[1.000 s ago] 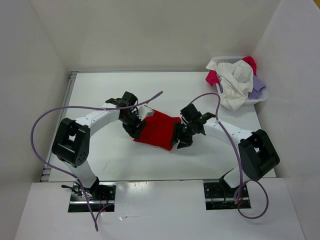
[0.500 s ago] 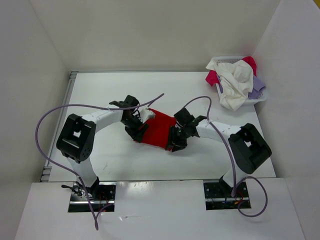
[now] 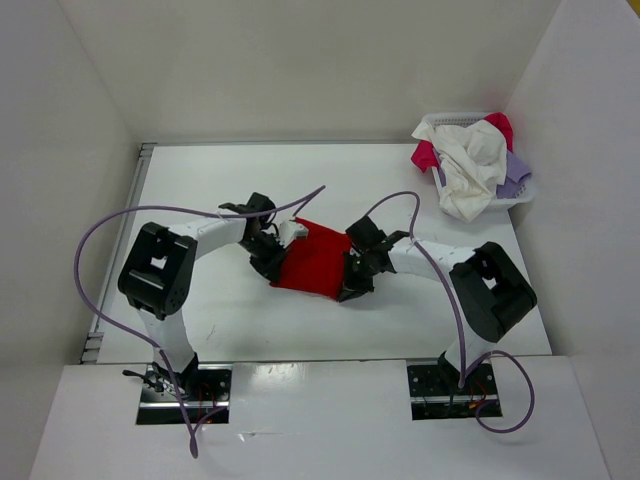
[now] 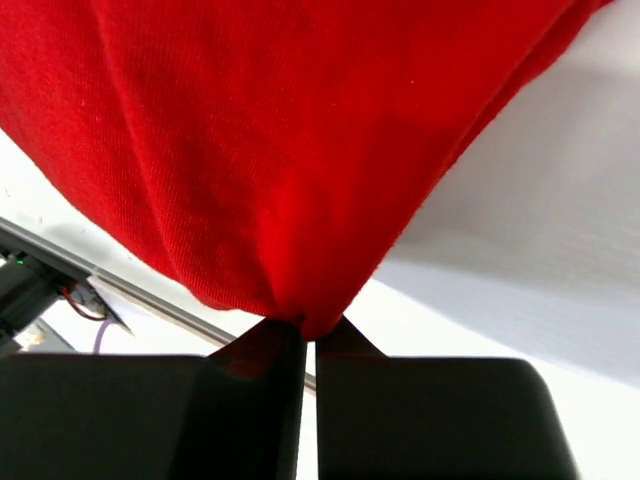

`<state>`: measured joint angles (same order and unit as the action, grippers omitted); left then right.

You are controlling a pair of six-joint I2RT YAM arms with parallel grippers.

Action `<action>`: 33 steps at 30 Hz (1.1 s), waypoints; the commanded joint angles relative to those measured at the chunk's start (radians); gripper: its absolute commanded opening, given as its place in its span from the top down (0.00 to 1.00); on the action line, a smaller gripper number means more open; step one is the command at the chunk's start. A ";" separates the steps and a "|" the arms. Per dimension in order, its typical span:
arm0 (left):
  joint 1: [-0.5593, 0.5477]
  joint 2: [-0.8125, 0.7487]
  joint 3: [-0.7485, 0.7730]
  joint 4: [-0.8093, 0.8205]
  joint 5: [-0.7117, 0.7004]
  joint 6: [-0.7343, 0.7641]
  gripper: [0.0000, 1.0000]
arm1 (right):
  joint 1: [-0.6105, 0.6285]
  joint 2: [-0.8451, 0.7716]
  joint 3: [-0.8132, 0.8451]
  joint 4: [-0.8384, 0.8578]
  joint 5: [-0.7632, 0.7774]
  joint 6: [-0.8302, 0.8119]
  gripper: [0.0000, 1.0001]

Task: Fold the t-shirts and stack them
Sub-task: Fold the long partially folded tshirt into a neat square

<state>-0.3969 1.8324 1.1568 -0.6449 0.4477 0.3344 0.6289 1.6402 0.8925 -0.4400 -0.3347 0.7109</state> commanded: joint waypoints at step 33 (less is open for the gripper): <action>0.153 -0.188 0.181 -0.219 -0.038 0.175 0.32 | -0.170 -0.089 0.158 -0.168 0.068 -0.163 0.55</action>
<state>-0.2497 1.6836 1.2270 -0.8646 0.3695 0.4782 0.5102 1.5673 0.9695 -0.6075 -0.2737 0.5640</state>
